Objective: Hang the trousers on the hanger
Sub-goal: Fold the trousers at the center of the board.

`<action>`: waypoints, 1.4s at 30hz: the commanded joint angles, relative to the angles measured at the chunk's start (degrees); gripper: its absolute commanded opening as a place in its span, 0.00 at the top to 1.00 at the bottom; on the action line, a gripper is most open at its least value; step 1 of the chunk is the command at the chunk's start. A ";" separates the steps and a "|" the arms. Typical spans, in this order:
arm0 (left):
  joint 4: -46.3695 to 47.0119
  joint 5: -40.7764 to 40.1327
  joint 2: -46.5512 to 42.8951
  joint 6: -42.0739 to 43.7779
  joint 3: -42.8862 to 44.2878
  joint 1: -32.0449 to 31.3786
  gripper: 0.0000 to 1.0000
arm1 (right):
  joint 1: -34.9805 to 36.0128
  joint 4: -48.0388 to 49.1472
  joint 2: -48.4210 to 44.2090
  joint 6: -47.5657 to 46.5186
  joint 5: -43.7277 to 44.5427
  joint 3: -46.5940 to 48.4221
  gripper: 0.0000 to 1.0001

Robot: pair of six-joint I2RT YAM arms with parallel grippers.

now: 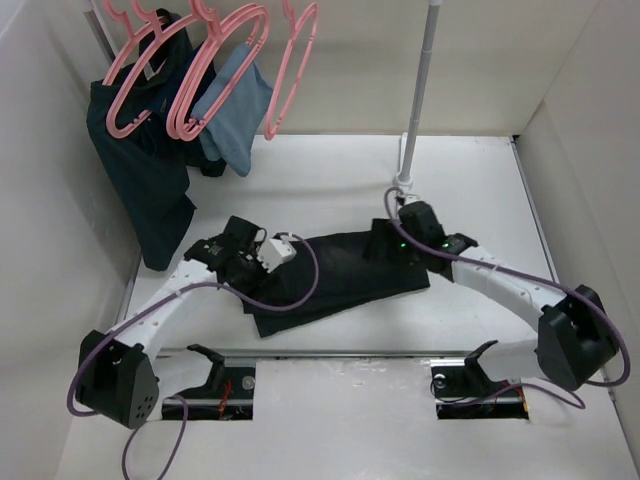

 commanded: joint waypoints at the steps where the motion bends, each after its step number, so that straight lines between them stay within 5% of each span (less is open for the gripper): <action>1: 8.80 -12.19 -0.04 1.85 -2.39 -5.78 0.31 | -10.20 -5.04 -1.83 0.13 -4.56 0.07 0.00; 6: 16.48 -19.15 1.88 4.75 -5.74 -10.80 0.28 | -23.23 -6.63 3.51 -4.52 -5.80 1.57 0.00; 13: 14.99 -10.54 4.79 7.56 -13.02 -17.13 0.28 | -26.75 0.47 13.38 -10.86 -23.81 0.52 0.00; 15: 17.52 -10.01 5.41 8.26 -15.92 -17.84 0.34 | -27.36 2.86 13.38 -9.20 -24.70 -0.97 0.00; 16: 18.67 -10.01 6.28 8.27 -16.63 -17.84 0.51 | -27.37 3.74 13.38 -9.19 -24.70 -1.50 0.03; 19: 21.31 -12.91 9.44 7.74 -16.64 -17.84 0.91 | -30.43 5.07 14.43 -8.05 -27.16 -2.04 0.40; 20: 21.32 -13.78 10.67 6.52 -16.03 -17.84 1.00 | -31.49 5.59 14.43 -7.09 -27.16 -2.73 0.69; 23: 21.32 -15.90 10.68 6.51 -13.13 -17.84 1.00 | -35.61 6.29 10.93 -3.84 -25.76 -6.15 1.00; 25: 21.32 -17.56 8.05 7.47 -11.20 -16.18 1.00 | -37.47 6.30 4.88 0.29 -23.75 -8.70 1.00; 30: 17.90 -18.63 5.06 10.90 -3.02 -15.55 1.00 | -38.80 6.30 -10.24 9.17 -17.24 -18.18 1.00; 35: 14.46 -17.75 5.58 10.21 -5.64 -20.28 1.00 | -38.80 3.84 -22.21 15.68 -14.07 -24.26 0.95; 37: 14.98 -17.75 6.71 8.98 -8.72 -21.79 1.00 | -38.80 3.23 -23.53 15.68 -12.67 -24.98 0.66; 38: 14.99 -17.75 8.46 8.10 -9.34 -22.92 0.95 | -38.80 1.05 -23.54 13.94 -11.96 -24.98 0.36; 41: 13.85 -17.05 11.20 4.32 -9.34 -23.46 0.54 | -38.80 -5.53 -23.54 8.25 -7.66 -18.67 0.02; 42: 13.24 -17.05 11.21 3.18 -8.47 -23.46 0.52 | -38.80 -7.04 -23.01 6.73 -6.26 -16.47 0.00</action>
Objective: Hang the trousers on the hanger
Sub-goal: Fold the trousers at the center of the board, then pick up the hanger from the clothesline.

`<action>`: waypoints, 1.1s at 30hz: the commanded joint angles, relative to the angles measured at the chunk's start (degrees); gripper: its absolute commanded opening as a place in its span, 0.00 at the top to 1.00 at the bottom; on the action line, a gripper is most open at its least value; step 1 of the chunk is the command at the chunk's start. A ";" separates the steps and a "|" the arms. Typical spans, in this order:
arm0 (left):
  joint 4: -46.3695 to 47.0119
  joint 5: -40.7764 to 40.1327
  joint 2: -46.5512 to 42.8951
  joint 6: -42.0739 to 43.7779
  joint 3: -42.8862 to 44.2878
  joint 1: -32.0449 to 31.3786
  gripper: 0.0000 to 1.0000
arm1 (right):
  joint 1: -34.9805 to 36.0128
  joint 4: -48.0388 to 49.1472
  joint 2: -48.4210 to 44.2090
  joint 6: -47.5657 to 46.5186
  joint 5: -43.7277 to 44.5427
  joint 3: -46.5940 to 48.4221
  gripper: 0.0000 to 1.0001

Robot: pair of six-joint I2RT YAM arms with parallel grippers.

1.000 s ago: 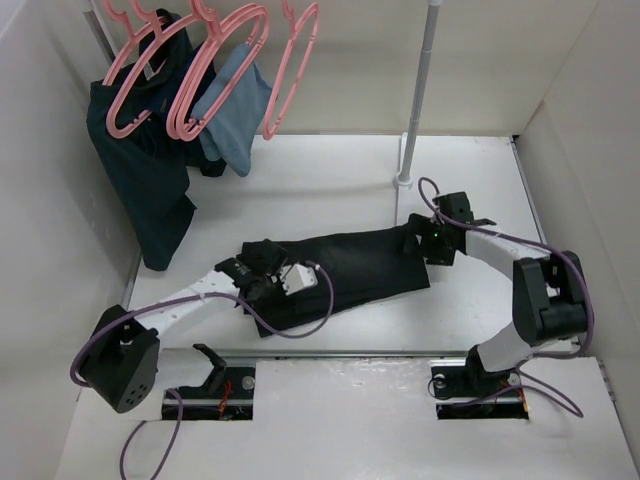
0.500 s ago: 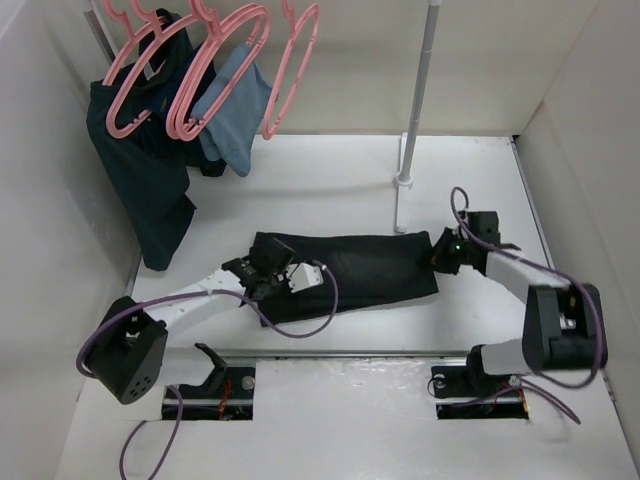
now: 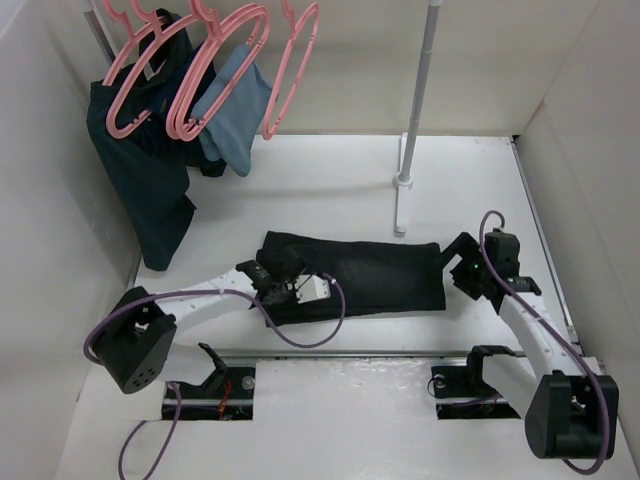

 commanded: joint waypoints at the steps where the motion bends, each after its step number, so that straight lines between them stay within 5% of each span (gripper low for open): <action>1: -5.89 -0.59 0.54 -5.20 1.63 -0.18 0.52 | -0.39 -5.67 -0.26 -5.62 8.02 8.72 0.00; 8: -13.53 6.77 -14.04 -9.59 18.74 3.16 0.51 | 6.36 -12.10 2.02 -16.17 9.09 29.19 0.00; 14: -11.27 6.89 -21.34 -14.93 28.08 3.77 0.44 | 26.83 -20.53 15.63 -24.08 16.30 57.21 0.00; 19: -4.86 3.19 -15.99 -25.23 47.02 3.77 0.44 | 34.41 -20.12 27.50 -26.03 4.99 79.89 0.00; 24: -2.83 -3.03 -8.62 -28.67 64.20 4.30 0.44 | 33.80 -1.27 33.56 -17.10 -9.26 84.14 0.00; 27: 1.38 -9.36 -9.56 -30.17 65.55 4.30 0.49 | 34.32 5.45 40.23 -13.47 -10.60 90.46 0.00; 33: 7.55 -18.68 -16.94 -31.75 54.57 6.22 0.49 | 36.08 10.83 52.81 -8.89 -9.72 104.07 0.00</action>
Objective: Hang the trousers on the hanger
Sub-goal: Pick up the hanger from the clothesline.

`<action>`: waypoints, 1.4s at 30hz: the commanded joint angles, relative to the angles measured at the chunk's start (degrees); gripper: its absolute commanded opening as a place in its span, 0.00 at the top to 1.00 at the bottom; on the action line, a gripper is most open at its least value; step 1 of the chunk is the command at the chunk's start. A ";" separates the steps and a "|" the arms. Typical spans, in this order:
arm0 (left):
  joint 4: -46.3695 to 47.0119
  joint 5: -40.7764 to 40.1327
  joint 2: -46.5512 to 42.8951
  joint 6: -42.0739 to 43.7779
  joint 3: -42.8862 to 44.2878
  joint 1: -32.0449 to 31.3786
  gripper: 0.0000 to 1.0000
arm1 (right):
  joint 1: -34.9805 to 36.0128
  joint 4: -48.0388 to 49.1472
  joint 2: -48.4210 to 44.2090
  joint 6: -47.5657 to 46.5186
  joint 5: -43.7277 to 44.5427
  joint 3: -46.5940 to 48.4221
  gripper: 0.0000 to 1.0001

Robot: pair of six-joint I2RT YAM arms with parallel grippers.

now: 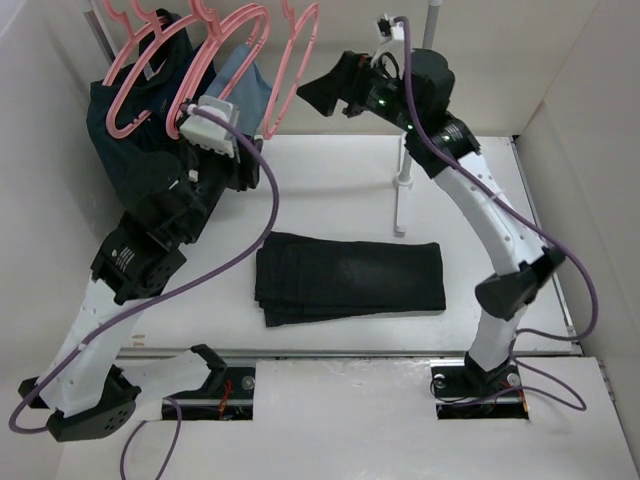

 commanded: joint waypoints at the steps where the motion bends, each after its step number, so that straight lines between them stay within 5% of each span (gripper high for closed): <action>1: 4.92 -8.57 -3.53 -2.42 -3.10 2.01 0.49 | 1.35 8.43 6.83 3.92 -1.59 7.46 0.00; 14: 4.84 -6.73 -9.50 -4.35 -13.65 10.71 0.48 | 2.05 18.09 22.41 13.59 4.23 18.98 0.04; 22: 4.84 -6.21 -11.36 -4.35 -17.34 11.77 0.48 | 2.58 26.96 26.29 15.34 2.20 19.70 0.35; 32: 5.36 -6.21 -13.03 -3.29 -20.77 12.30 0.47 | 5.39 33.74 32.26 19.56 6.49 25.32 0.20; 42: 5.89 -6.21 -14.17 -3.29 -22.45 12.30 0.47 | 5.39 39.34 36.91 32.21 12.92 25.15 0.18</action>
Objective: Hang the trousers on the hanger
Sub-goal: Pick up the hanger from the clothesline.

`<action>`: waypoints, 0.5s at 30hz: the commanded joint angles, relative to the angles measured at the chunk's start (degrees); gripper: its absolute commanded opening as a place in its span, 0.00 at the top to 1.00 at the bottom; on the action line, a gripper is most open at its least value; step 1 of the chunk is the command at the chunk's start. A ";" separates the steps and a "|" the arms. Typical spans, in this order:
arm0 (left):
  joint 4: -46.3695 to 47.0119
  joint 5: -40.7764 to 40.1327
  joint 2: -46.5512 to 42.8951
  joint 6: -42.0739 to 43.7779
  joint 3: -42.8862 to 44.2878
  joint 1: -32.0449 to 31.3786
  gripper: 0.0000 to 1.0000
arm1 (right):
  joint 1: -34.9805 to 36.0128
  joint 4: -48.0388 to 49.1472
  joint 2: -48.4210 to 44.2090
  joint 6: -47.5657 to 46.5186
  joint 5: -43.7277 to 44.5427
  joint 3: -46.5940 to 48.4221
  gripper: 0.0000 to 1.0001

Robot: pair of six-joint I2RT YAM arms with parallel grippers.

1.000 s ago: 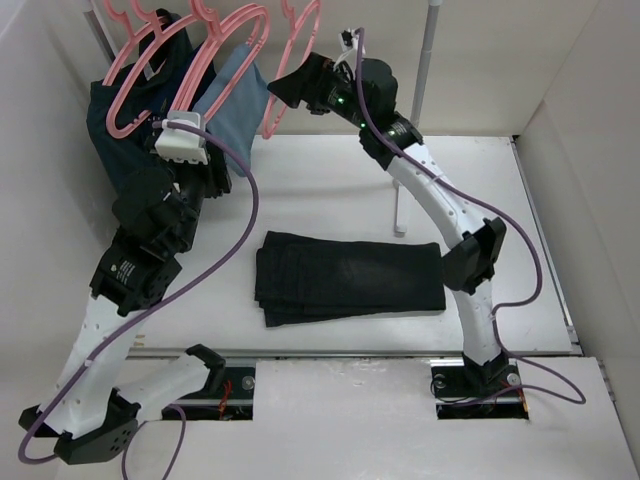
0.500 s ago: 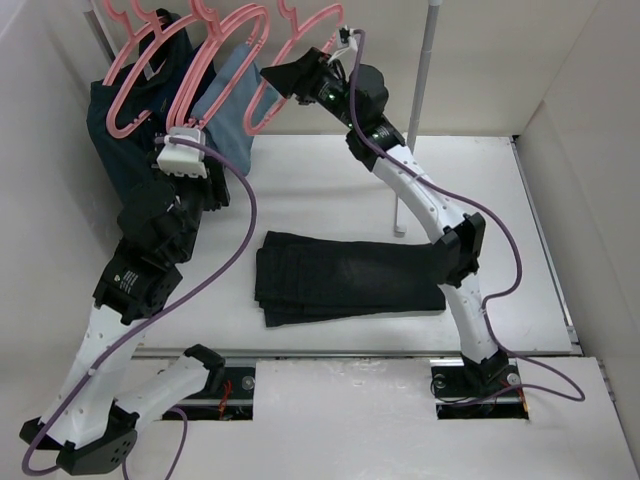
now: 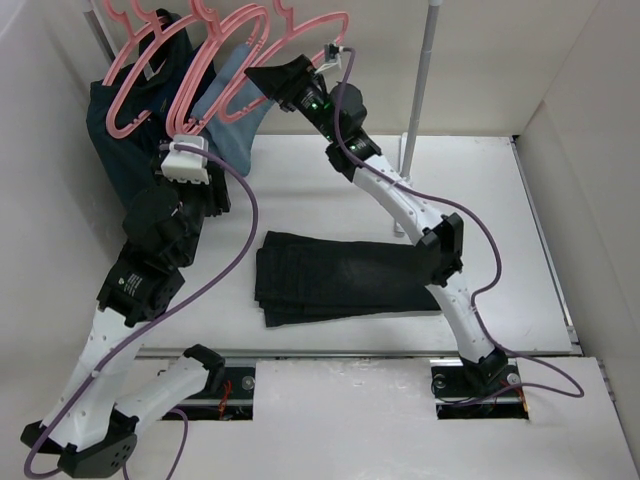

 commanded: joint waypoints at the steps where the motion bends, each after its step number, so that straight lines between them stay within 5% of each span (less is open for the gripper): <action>1: 2.90 0.09 -1.32 -0.04 -0.52 0.32 0.47 | -0.07 11.76 3.01 6.77 2.65 3.05 0.20; 15: 3.95 -0.53 -1.84 -0.04 -2.28 0.32 0.47 | 1.51 18.31 4.09 6.97 3.35 5.78 0.19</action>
